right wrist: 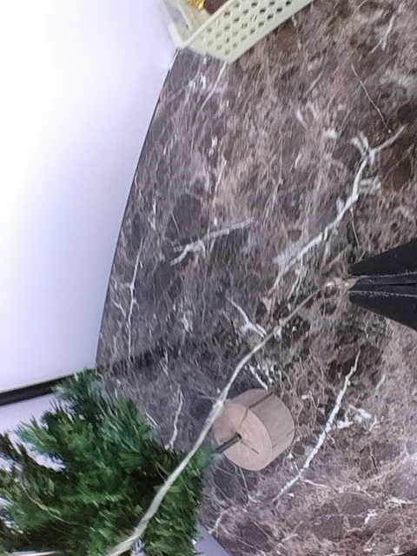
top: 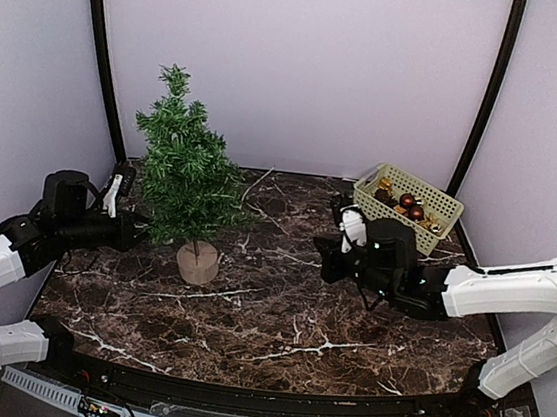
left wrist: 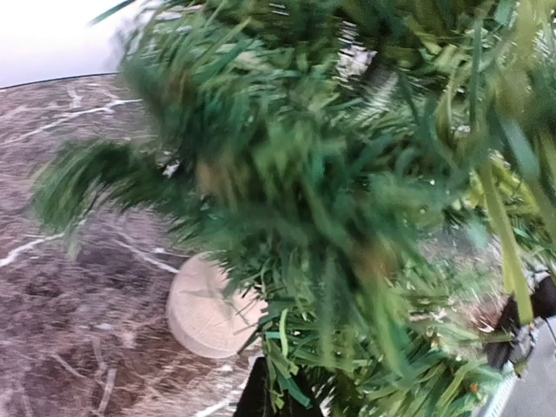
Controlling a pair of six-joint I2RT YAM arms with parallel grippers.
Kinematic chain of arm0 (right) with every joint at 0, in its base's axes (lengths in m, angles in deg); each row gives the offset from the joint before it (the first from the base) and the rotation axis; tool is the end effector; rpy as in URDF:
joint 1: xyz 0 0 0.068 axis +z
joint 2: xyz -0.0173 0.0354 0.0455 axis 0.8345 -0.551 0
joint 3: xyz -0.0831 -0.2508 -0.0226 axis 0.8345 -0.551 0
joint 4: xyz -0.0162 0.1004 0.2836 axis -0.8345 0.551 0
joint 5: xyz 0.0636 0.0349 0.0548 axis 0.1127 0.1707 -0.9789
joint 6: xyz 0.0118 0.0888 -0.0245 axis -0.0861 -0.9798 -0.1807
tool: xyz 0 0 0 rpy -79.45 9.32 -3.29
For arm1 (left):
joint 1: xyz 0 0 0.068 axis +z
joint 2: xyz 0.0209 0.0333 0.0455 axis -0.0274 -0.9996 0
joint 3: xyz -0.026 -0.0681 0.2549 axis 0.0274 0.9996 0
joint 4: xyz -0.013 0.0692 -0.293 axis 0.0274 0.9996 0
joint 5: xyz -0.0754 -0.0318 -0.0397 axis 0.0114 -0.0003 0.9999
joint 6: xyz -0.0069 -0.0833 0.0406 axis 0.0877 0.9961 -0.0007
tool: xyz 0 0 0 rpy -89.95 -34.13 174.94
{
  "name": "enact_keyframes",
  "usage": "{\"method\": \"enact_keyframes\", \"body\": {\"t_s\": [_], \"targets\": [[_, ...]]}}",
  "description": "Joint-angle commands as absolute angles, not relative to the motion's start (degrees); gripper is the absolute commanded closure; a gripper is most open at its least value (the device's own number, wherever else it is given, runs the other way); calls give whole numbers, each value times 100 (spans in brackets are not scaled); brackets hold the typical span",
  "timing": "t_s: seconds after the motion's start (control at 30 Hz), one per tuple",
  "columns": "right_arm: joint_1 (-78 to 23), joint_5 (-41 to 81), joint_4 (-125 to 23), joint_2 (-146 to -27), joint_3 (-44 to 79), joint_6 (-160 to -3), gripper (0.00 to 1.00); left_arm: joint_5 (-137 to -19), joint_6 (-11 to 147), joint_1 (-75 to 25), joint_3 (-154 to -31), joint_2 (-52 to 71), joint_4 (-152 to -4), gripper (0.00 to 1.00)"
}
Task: Decorate the small christmas tree
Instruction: Wrap the side of the string light in the gap of the branches.
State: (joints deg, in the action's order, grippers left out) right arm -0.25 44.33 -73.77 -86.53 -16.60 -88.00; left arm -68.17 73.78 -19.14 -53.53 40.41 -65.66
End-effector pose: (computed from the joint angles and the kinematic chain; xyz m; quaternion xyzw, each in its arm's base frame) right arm 0.2349 0.3099 0.1830 -0.2158 0.7734 0.2381 0.5465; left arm 0.2459 -0.1211 0.2421 0.1148 0.8107 -0.3062 0.4856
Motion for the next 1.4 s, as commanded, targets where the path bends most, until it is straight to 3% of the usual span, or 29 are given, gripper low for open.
{"method": "enact_keyframes", "body": {"t_s": [0.0, 0.3, 0.5, 0.57, 0.6, 0.67, 0.77, 0.93, 1.07, 1.37], "targets": [[-205, 5086, -6275, -7713, -1976, -8801, 100, -6686, 7162, -1463, -5572, 3845, -6797, 100], [-242, 5698, -4691, -6097, -1865, -9098, 100, -5979, 6781, -731, -6028, 3007, -7051, 100], [-240, 5521, -4482, -5999, -1567, -9183, 100, -5863, 6384, -507, -6773, 2209, -6925, 96], [-234, 5336, -4598, -6042, -1516, -9202, 100, -6046, 6308, -497, -6932, 2123, -6790, 80], [-233, 5245, -4680, -6069, -1504, -9228, 100, -6211, 6291, -495, -6968, 2167, -6679, 65], [-226, 5089, -4845, -6115, -1503, -9262, 100, -6598, 6350, -500, -6990, 2402, -6478, 47], [-216, 4997, -5068, -6208, -1530, -9307, 100, -7126, 6800, -509, -6592, 3040, -6365, 32], [-216, 4906, -5446, -6378, -1595, -9357, 100, -7163, 7998, -702, -5024, 4908, -7227, 29], [-207, 4787, -5611, -6567, -1564, -9390, 100, -7421, 8699, -1115, -3661, 5731, -8016, 29], [-190, 4617, -5942, -6879, -1547, -9586, 100, -7749, 8860, -2014, -2867, 5090, -10338, 26]]}}
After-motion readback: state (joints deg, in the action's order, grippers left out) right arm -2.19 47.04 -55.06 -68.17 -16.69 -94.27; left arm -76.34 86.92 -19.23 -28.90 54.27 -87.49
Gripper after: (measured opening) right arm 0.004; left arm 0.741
